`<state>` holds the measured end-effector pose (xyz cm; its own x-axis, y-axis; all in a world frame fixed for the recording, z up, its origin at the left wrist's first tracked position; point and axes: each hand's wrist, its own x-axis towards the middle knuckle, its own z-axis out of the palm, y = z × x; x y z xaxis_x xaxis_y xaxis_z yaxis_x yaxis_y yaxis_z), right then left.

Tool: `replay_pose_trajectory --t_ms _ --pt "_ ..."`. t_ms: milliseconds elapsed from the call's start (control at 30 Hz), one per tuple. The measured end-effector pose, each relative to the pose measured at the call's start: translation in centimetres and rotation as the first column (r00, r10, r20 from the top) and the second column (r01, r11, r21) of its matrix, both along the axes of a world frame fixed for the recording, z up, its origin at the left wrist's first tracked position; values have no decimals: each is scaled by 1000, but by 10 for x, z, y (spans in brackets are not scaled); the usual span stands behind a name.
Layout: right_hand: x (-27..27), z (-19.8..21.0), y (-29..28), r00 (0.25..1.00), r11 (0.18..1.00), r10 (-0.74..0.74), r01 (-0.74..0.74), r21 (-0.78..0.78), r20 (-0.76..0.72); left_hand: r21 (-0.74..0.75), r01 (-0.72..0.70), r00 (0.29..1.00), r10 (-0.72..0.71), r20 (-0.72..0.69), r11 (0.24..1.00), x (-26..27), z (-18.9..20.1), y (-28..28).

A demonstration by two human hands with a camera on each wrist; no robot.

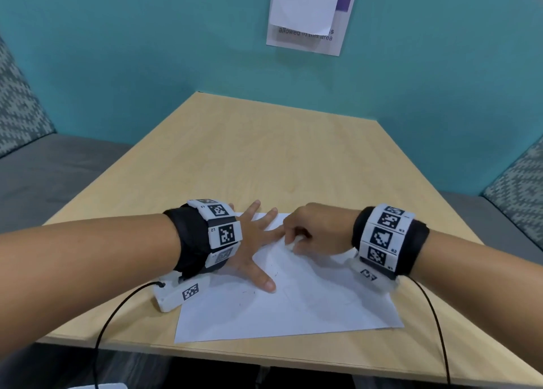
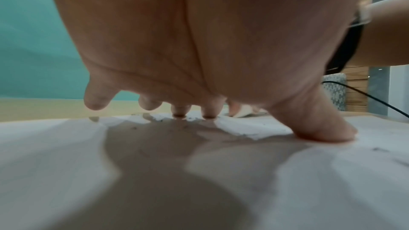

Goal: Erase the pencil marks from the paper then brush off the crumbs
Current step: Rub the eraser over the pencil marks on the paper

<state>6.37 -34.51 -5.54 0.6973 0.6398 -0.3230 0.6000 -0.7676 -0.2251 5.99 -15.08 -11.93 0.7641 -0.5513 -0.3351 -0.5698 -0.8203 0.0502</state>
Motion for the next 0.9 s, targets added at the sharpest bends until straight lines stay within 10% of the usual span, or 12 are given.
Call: replay_pose_trajectory --t_ms 900 --pt "-17 -9 -16 998 999 38 -38 10 45 94 -1 1000 3 -19 996 6 -1 0"
